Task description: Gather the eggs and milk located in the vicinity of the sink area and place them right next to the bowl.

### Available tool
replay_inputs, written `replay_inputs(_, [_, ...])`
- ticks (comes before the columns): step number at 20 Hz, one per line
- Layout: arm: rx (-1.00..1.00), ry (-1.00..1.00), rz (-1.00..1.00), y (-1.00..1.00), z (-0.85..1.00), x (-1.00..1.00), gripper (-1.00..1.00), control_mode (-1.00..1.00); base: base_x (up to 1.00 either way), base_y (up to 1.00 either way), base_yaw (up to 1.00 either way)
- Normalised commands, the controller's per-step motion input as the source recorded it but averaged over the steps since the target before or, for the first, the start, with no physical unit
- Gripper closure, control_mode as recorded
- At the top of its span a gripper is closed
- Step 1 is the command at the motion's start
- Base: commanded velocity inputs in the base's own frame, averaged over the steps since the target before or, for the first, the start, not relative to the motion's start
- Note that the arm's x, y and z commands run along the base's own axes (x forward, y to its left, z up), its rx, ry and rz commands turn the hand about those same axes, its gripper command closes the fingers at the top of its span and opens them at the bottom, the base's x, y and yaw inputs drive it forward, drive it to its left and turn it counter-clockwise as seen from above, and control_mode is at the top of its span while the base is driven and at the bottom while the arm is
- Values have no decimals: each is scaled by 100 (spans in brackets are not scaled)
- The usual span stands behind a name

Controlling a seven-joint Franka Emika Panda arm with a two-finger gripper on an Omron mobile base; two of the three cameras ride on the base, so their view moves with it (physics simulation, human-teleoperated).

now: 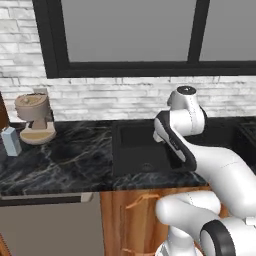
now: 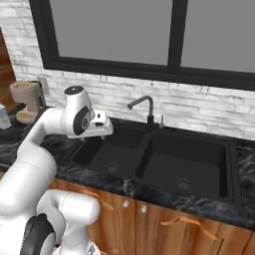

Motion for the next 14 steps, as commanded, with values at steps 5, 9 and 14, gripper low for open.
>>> replay_inputs(5, [0, 0, 0, 0, 0, 0, -100, 100, 35, 100, 16])
replay_inputs(9, [0, 0, 0, 0, 0, 0, -100, 100, 36, 100, 4])
replay_inputs(14, [0, 0, 0, 0, 0, 0, -100, 100, 68, 92, -3])
